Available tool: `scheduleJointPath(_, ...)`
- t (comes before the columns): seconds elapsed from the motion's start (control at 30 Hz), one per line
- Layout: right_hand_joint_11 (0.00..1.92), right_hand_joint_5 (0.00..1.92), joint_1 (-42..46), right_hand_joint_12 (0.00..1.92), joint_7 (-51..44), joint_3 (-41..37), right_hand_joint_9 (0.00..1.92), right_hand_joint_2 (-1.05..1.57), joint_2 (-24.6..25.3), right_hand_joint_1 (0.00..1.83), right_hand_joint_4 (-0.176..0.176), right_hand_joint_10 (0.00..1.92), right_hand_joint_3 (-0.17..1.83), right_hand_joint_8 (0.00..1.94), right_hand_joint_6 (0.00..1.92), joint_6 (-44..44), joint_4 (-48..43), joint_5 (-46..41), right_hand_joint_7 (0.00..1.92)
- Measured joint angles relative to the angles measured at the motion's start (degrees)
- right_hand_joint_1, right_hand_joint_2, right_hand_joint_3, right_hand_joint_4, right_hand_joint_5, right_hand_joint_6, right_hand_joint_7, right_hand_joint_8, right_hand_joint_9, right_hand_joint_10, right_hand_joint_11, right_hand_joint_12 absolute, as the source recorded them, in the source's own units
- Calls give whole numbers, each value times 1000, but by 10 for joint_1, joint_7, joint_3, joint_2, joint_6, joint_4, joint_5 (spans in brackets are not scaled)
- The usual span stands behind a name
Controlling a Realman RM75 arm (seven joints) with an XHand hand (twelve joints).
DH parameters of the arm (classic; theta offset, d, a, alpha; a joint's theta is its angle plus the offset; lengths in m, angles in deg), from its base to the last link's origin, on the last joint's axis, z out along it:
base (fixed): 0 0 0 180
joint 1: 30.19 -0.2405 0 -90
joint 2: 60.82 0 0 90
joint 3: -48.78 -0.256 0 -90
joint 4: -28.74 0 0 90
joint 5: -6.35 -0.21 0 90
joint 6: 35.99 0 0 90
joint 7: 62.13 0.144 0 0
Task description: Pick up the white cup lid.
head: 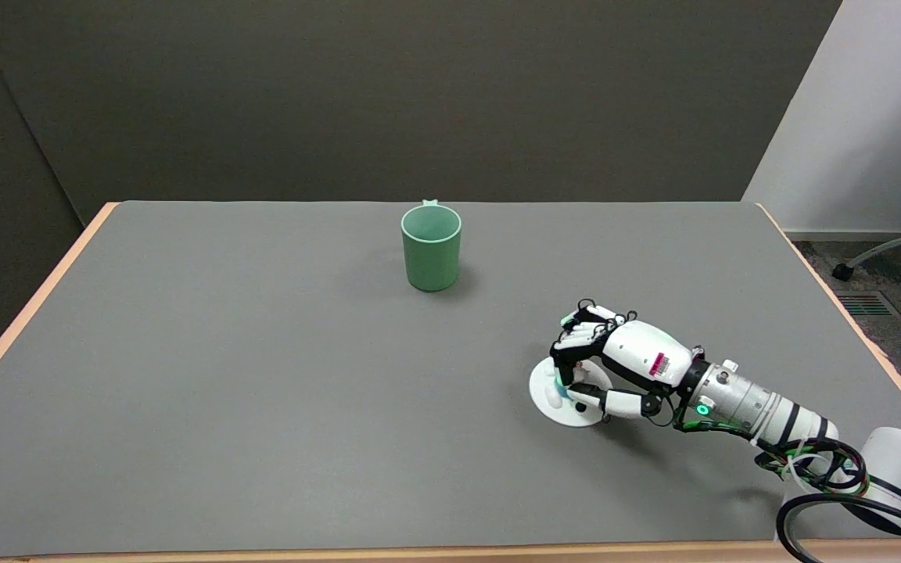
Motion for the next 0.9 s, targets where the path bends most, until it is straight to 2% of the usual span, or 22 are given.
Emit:
scheduleJointPath(0.6, -1, 685, -2, 970, 1, -1, 372, 1239, 5, 1116, 18, 850, 106, 1558, 1370, 1, -5, 1, 654)
scheduleJointPath(0.9, -1, 694, -3, 1111, 1, -5, 439, 1224, 3, 1121, 25, 862, 106, 1499, 1357, -3, 1, 3, 696)
